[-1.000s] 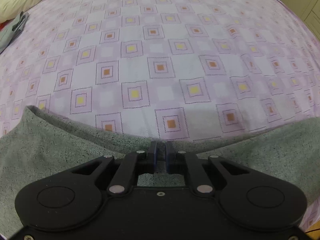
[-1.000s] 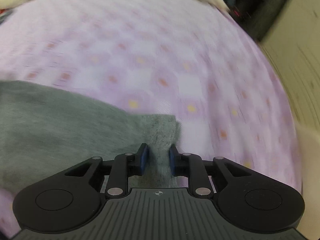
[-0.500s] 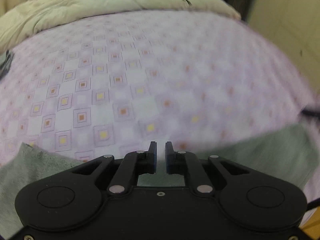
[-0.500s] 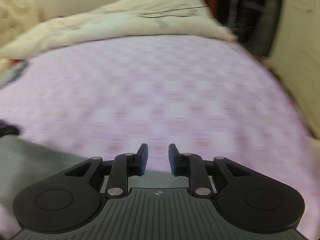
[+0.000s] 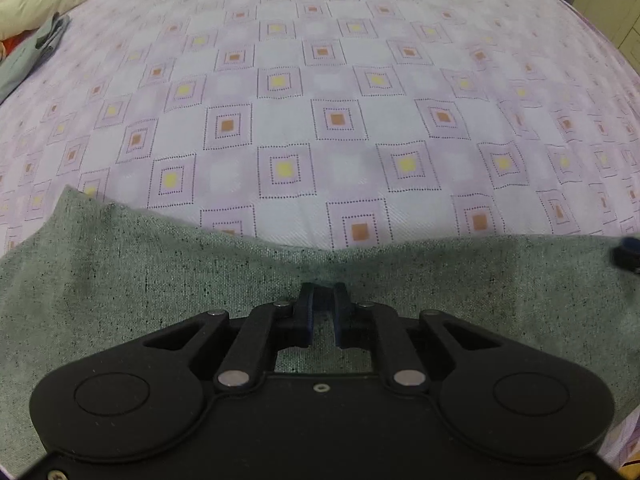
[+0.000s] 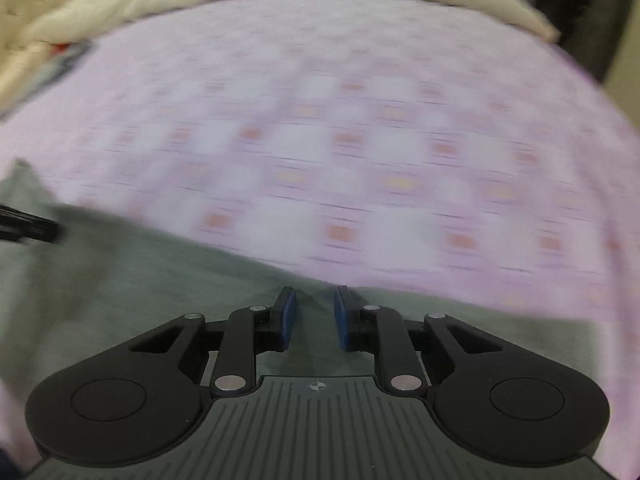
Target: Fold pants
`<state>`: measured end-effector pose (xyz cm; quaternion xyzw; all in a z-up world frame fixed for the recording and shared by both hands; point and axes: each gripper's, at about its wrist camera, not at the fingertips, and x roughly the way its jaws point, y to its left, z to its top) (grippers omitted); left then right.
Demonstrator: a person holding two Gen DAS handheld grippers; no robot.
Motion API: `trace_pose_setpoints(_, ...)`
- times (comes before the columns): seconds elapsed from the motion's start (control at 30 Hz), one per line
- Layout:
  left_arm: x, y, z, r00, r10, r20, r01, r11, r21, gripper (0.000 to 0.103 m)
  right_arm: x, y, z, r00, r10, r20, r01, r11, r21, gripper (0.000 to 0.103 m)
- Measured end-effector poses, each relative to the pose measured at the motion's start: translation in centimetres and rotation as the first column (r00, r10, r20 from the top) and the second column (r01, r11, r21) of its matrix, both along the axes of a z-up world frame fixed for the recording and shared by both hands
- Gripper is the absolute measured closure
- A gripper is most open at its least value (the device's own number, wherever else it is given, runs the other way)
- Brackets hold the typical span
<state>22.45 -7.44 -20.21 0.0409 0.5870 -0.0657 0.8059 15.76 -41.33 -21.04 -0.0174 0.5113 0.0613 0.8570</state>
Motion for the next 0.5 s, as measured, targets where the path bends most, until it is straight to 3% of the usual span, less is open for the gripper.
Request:
trace_pose_setpoints(0.13,-0.8,-0.9,1.5,1.000,-0.019,0.020,0.019,0.999,0.028,0.085,-2.4,-4.6,0.7,0.987,-0.156,-0.027,0.155,0.987,-0.036,0.082)
trace_pose_setpoints(0.23,-3.0,-1.5,2.4,0.998,-0.048,0.027,0.049,0.999,-0.009,0.085,-5.9,-6.5,2.1,0.988,-0.151,0.014,0.152,0.988,-0.034,0.081)
trace_pose_setpoints(0.3,-5.0,-1.8,2.0,0.997,-0.080,0.005,0.080,0.997,-0.020,0.085,-8.2,-7.2,1.6,0.993,-0.112,-0.024,0.110,0.992,-0.062,0.081)
trace_pose_setpoints(0.37,-6.7,-2.0,1.6,0.993,-0.113,-0.044,0.113,0.994,-0.007,0.083,-9.5,-6.7,0.3,0.993,-0.074,-0.093,0.059,0.986,-0.156,0.081)
trace_pose_setpoints(0.43,-8.3,-1.9,0.3,0.987,-0.131,-0.092,0.134,0.990,0.033,0.083,-10.8,-7.4,0.3,0.991,-0.107,-0.075,0.093,0.981,-0.171,0.081)
trace_pose_setpoints(0.5,-9.6,-1.7,0.4,0.984,-0.172,-0.052,0.174,0.984,0.042,0.083,-10.9,-7.8,0.4,0.978,-0.177,-0.106,0.158,0.972,-0.172,0.080)
